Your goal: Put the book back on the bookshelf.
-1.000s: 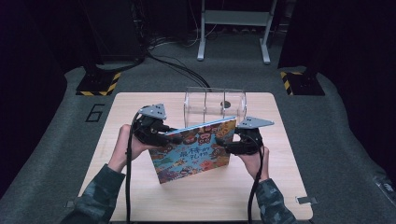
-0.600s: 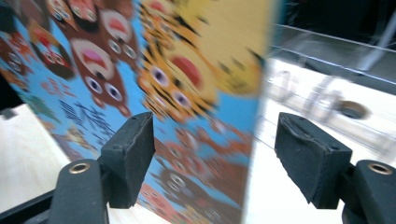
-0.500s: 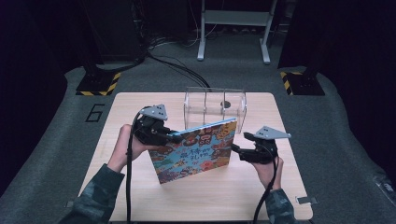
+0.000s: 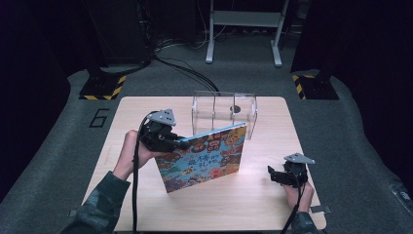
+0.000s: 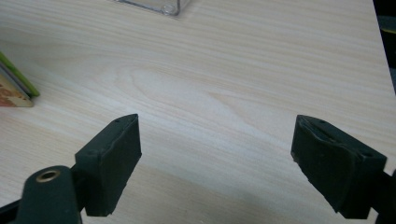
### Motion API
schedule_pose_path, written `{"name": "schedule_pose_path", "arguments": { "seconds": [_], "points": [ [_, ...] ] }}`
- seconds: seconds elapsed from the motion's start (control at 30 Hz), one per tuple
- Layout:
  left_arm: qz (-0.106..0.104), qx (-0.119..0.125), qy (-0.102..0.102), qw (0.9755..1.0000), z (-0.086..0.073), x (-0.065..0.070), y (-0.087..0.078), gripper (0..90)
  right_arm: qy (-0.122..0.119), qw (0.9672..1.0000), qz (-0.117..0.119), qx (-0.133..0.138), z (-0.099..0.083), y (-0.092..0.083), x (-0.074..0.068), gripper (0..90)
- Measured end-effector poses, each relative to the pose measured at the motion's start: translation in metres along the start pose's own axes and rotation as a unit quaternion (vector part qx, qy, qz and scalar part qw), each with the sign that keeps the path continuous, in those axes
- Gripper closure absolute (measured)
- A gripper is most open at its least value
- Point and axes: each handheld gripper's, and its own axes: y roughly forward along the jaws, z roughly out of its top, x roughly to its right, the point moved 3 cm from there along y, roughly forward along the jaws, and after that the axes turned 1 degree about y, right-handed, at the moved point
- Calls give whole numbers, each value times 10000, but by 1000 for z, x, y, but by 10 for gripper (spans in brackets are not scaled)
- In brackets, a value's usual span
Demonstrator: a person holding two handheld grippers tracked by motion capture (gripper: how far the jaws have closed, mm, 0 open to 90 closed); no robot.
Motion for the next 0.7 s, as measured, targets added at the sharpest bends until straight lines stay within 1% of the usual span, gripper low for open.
{"name": "schedule_pose_path", "arguments": {
  "seconds": [0.07,0.1,0.13,0.2,0.23,0.27,0.3,0.33,0.37,0.4,0.47,0.5,0.53,0.57,0.6,0.63,0.7],
  "points": [
    [13,-6,28,10000,0,1,0,797,72,9999,-67,-32,-2,3,3,148],
    [1,-4,14,10000,0,1,0,799,68,10000,-61,-8,-3,4,5,148],
    [29,-37,21,10000,0,1,0,799,68,9999,-102,-54,-5,7,7,146],
    [57,-52,-37,10000,1,2,0,801,30,9998,-142,-121,-7,11,8,147],
    [105,-83,-17,9999,1,3,0,802,36,9997,-189,-143,-7,14,9,147],
    [119,-129,6,9998,2,4,0,802,110,9997,-164,-141,-7,16,10,148],
    [137,-125,-12,9998,3,5,0,802,155,9997,-160,-114,-8,19,11,148],
    [143,-144,-3,9998,3,5,0,803,136,9996,-165,-166,-8,19,11,148],
    [156,-149,51,9998,3,6,0,804,133,9997,-147,-143,-8,21,12,150],
    [173,-100,2,9998,3,7,1,804,182,9996,-131,-170,-9,22,12,149],
    [162,-122,45,9998,3,9,1,805,182,9996,-139,-159,-10,23,13,150],
    [206,-87,31,9997,3,10,2,805,179,9996,-95,-181,-10,23,14,150],
    [209,-91,66,9997,4,10,2,806,266,9995,-105,-160,-10,23,14,151],
    [227,-77,58,9997,4,11,2,806,300,9994,-74,-150,-11,23,15,151],
    [224,-77,95,9997,4,12,2,807,333,9993,-65,-164,-11,23,15,152],
    [231,-55,60,9997,5,12,3,806,323,9993,-67,-178,-11,24,16,154],
    [250,-44,81,9996,6,12,3,806,339,9992,-28,-186,-11,24,15,155]
  ]
}}
